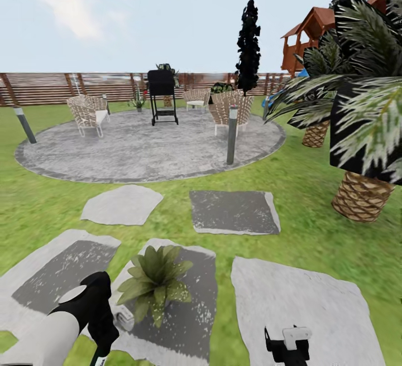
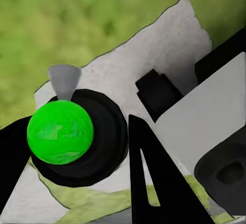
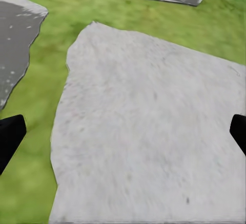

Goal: Pick up the pesticide atomizer in the garden and spray insectifuge to fully cover both potted plants in the garden.

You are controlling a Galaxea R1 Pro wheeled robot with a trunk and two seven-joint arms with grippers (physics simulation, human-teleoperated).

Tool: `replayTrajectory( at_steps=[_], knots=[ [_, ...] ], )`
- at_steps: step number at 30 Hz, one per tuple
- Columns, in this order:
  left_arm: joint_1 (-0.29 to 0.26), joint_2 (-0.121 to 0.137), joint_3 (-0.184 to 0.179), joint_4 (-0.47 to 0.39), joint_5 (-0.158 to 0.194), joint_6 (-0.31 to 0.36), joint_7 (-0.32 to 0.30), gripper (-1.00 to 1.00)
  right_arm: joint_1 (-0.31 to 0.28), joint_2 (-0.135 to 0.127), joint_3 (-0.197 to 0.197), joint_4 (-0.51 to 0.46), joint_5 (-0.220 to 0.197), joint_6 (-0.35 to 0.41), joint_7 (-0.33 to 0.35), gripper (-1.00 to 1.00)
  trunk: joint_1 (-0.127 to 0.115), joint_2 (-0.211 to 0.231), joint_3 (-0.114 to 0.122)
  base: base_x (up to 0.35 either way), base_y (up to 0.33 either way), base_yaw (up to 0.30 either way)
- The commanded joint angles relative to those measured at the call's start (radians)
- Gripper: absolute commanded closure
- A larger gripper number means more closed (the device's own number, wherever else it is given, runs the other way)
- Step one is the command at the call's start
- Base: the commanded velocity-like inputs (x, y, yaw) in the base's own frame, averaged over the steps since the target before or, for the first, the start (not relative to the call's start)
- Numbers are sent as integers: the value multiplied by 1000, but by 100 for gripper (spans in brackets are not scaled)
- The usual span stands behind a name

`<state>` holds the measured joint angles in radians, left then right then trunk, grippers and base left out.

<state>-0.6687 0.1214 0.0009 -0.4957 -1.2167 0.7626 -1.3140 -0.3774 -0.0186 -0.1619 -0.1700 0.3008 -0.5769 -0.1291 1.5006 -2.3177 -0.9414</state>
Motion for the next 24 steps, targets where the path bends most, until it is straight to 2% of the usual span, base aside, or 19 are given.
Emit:
replayTrajectory(
  at_steps=[1, 8, 13, 16, 24],
  knots=[
    [0, 0, 0, -1, -5, 11, -5, 100, -1, 0, -5, 1, 11, -3, -6, -100, 0, 0, -1, -52, 176, -165],
    [0, -3, -2, -3, -3, 12, -1, 100, 0, 0, -4, 1, 11, -3, -6, -100, 0, 0, -1, 40, 187, -268],
    [-2, -16, -5, -16, 15, 11, -1, 100, 0, 0, -5, 1, 11, -3, -7, -100, 0, 0, -1, 42, 42, -275],
    [-2, -16, -7, -46, 19, 11, 1, 100, 0, 3, -4, 0, 10, -3, -7, -100, 0, 0, -1, 3, 3, -77],
    [-5, -14, -8, -54, 19, 11, 3, 100, 0, 1, -5, 0, 11, -3, -6, -100, 0, 0, -1, 26, 0, -5]
  ],
)
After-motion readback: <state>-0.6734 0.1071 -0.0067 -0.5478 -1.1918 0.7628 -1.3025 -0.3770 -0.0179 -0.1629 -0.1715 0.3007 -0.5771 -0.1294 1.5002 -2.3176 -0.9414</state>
